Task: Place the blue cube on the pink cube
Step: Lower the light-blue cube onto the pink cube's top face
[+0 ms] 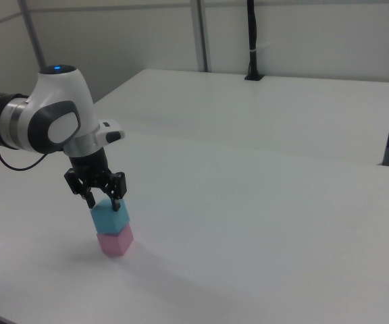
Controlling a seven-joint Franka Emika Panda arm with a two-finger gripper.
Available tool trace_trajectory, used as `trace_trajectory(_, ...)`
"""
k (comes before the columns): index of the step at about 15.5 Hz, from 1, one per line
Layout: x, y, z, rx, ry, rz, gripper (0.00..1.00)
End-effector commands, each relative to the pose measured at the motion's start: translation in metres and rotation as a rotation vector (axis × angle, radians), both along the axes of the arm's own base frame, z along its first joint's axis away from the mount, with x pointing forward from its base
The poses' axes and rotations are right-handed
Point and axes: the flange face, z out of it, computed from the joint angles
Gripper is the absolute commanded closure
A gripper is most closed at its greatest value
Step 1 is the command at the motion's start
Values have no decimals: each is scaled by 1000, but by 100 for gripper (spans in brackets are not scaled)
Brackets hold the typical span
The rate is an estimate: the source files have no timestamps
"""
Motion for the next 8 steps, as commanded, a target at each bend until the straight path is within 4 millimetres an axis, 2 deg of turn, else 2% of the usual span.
trace_trajectory(1, -1, 2, -6, -4, 10, 2, 0)
trace_trajectory(8, -2, 2, -2, -5, 24, 2, 0)
